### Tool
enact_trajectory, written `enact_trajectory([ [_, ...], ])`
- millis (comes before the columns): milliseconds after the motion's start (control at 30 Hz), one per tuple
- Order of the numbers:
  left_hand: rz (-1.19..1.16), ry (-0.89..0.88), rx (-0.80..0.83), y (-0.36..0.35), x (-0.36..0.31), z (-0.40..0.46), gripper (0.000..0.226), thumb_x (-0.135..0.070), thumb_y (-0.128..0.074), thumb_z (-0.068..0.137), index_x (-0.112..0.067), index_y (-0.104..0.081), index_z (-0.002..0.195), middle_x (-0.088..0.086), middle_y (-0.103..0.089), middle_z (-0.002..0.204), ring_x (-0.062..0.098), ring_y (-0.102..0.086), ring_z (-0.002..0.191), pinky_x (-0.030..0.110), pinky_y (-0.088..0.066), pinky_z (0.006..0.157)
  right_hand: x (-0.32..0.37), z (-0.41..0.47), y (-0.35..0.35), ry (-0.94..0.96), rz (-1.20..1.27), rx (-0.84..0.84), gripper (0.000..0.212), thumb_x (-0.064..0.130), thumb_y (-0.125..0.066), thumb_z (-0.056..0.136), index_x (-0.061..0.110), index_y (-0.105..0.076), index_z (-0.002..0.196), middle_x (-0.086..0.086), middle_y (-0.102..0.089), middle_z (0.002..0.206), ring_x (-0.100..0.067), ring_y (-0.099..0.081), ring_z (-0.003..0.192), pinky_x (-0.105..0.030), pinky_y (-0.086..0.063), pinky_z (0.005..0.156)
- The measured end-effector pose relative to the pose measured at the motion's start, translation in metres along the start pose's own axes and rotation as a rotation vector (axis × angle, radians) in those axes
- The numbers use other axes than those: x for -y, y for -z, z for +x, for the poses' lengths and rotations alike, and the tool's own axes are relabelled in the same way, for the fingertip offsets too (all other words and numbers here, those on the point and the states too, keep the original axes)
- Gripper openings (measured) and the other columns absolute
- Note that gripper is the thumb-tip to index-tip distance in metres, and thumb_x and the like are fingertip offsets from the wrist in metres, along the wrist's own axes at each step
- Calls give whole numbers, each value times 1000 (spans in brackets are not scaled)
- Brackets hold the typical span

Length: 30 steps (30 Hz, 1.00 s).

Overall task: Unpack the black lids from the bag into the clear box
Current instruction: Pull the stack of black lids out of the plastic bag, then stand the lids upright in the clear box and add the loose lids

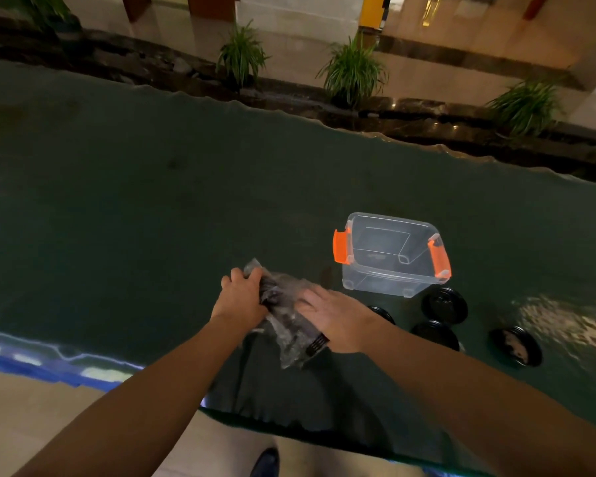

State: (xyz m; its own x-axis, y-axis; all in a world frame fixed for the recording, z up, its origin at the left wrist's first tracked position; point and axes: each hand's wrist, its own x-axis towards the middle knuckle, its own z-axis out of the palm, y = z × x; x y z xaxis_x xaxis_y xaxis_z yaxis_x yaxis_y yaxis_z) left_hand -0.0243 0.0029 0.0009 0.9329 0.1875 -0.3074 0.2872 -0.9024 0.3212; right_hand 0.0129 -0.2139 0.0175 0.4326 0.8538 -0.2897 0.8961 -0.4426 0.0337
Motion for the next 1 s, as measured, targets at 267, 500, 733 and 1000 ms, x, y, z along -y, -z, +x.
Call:
enact_trajectory([
  [267,-62,5,-112,5,-11,16,56,-25,-72,84,-18,-42,131,19,-39,127,37,-40,113,47,-49,91,-6,-39,27,24,155,34,72,34,-79,75,16,-46,136,-6,-51,133,-25,-48,124,-42,-49,101],
  [500,48,13,-46,6,3,23,74,-48,-69,79,-24,-35,139,14,-41,132,37,-43,119,49,-50,91,-36,-78,58,-56,142,-77,72,34,-80,76,16,-47,137,-3,-54,132,-22,-52,120,-39,-46,102],
  [733,129,4,-94,10,3,15,121,-94,-50,59,-30,-15,155,13,-21,164,40,-31,144,59,-42,103,-116,-94,92,-138,-4,-180,77,31,-85,73,22,-47,139,1,-56,133,-19,-50,124,-41,-42,108],
  [1000,84,127,-138,-2,-10,-9,122,-94,-48,59,-30,-16,158,10,-19,166,38,-25,148,62,-40,106,-204,-80,80,-126,-105,-66,81,28,-86,72,26,-40,138,2,-55,133,-19,-49,121,-38,-47,102],
])
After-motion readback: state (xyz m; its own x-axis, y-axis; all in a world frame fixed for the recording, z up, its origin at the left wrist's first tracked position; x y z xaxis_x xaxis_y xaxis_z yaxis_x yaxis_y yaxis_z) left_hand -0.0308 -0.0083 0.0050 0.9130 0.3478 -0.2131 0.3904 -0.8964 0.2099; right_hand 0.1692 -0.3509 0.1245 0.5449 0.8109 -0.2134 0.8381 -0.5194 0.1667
